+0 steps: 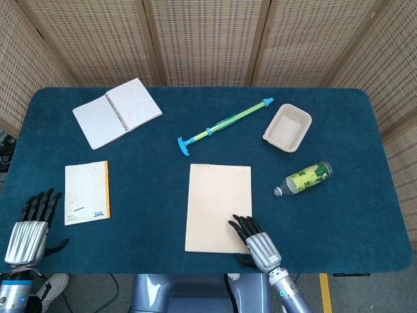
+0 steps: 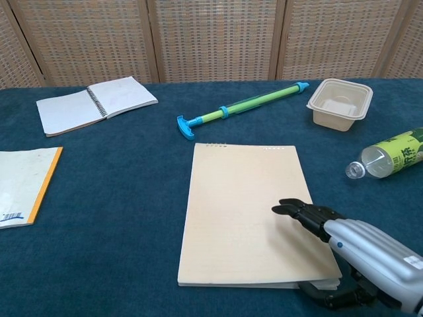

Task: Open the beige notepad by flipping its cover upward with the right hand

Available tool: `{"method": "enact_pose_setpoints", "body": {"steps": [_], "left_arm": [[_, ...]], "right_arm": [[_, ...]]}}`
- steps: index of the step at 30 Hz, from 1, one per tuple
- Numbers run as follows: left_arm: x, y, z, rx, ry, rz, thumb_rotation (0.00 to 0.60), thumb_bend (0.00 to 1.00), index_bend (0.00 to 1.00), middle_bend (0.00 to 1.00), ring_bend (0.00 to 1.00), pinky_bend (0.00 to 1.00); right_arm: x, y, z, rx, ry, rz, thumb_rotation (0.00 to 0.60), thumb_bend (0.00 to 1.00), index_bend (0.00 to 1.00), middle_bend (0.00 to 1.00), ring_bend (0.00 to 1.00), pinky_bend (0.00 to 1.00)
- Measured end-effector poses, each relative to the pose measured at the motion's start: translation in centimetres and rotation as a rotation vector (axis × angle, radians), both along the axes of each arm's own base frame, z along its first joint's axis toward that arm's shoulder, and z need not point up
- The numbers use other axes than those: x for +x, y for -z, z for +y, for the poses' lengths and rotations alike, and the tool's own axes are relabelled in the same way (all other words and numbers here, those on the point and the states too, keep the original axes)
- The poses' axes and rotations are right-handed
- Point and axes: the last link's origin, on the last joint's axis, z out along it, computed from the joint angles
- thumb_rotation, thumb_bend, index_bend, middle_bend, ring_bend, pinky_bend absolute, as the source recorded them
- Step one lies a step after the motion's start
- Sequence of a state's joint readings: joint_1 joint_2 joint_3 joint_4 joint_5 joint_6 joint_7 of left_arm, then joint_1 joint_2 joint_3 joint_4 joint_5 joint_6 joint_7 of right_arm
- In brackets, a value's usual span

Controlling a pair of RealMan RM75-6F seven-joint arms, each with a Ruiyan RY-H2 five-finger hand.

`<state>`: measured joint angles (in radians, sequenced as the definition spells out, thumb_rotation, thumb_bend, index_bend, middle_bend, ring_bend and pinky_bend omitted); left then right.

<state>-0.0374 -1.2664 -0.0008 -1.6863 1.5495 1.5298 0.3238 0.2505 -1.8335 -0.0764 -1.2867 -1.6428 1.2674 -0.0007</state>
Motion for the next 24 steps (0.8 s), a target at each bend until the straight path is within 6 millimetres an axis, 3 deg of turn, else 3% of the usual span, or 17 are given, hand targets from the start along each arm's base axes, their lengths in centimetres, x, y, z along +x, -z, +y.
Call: {"method": "enact_pose_setpoints", "body": {"steps": [10, 24], "left_arm": [[-0.1, 0.1, 0.0, -0.002, -0.006, 0.004, 0.6, 0.02, 0.0, 0.0, 0.0, 0.05], [-0.2, 0.1, 0.1, -0.001, -0.015, 0.005, 0.6, 0.02, 0.0, 0.0, 0.0, 0.05]], "right_arm": [[0.5, 0.0, -0.8, -0.026, 0.005, -0.028, 0.6, 0.58, 0.08, 0.0, 0.0, 0.0], [0.7, 0.3, -3.5, -0.029, 0.049, -0.031, 0.6, 0.58, 0.09, 0.0, 0.0, 0.0]]}}
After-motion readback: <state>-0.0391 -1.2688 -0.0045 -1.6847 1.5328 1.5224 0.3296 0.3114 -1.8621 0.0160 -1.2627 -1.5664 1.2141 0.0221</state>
